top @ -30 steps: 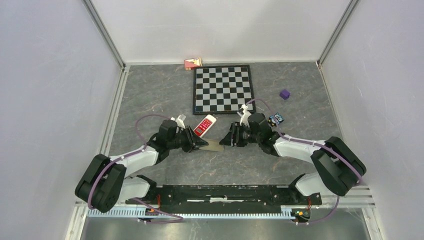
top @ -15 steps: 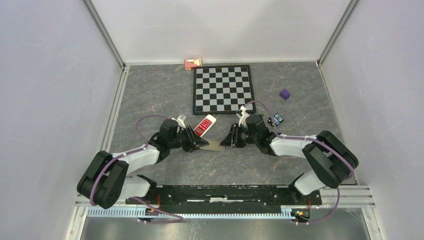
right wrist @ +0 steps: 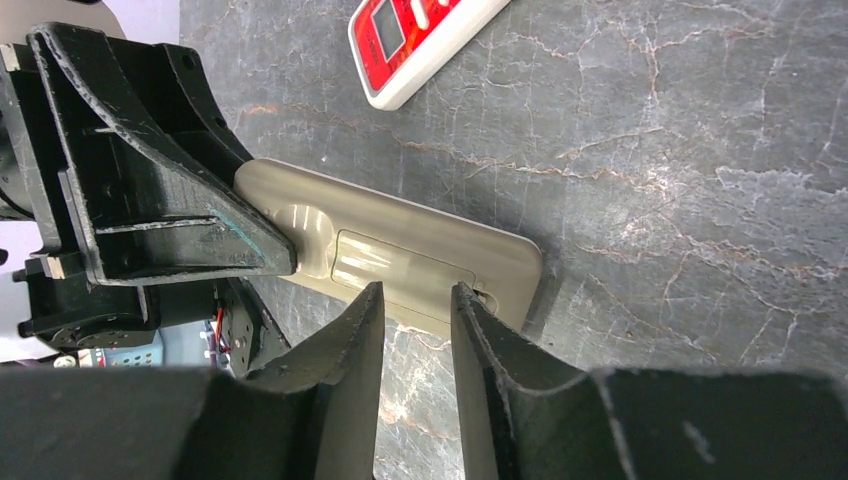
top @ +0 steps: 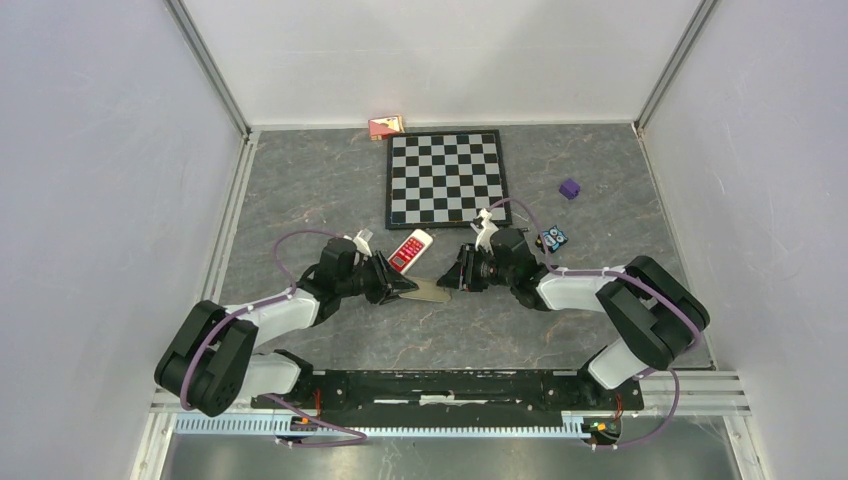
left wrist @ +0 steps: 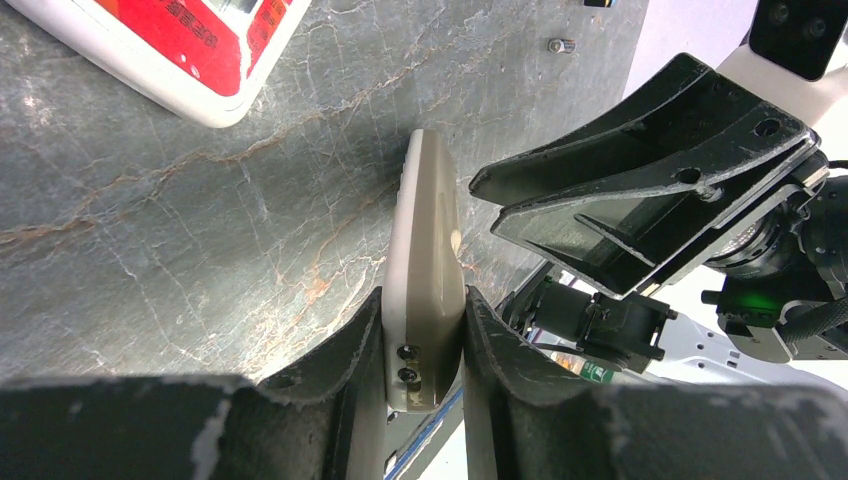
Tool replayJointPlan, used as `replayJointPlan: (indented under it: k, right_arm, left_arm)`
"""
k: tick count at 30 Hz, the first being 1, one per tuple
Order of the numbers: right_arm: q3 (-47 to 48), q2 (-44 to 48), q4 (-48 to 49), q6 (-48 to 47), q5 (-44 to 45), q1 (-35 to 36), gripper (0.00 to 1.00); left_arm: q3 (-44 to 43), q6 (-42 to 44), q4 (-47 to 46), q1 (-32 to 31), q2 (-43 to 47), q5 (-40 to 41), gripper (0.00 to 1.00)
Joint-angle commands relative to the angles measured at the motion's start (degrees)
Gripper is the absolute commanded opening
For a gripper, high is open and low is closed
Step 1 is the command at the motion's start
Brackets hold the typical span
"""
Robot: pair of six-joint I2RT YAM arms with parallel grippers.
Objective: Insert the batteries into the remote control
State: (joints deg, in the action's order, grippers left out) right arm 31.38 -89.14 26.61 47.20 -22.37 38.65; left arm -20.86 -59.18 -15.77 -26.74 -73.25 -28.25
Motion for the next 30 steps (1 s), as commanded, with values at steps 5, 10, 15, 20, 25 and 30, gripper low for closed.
replayJointPlan:
  k: [5, 10, 15, 20, 25, 30]
  right_arm:
    - [-0.8, -0.1, 1.0, -0.7, 2.0, 0.5, 0.39]
    - [-1.7, -0.5, 1.9, -0.1, 1.9, 0.5, 0.39]
    - [-1.8, -0.9, 2.3, -0.3, 1.9, 0.4, 0.44]
    - [-1.7, -3.6, 6.4, 1.8, 0.3, 0.5, 0.45]
    - [-3.4, -3.3, 8.0, 3.3, -0.5, 0.5, 0.43]
    - [-5.6, -1.7, 9.1, 5.5, -1.5, 0.7, 0.42]
  left_arm:
    - [0.1, 3.3, 6.1, 0.0, -1.7, 3.3, 0.02]
    - [0.2, 3.3, 6.1, 0.0, -1.9, 3.3, 0.02]
    - [0.2, 3.4, 6.1, 0.0, -1.9, 3.3, 0.02]
    - [0.1, 3.6, 5.6, 0.0, -2.3, 2.8, 0.02]
    - [-0.2, 4.2, 5.6, 0.0, -2.8, 1.8, 0.02]
    - [0.0, 4.0, 5.6, 0.0, -2.6, 1.9, 0.02]
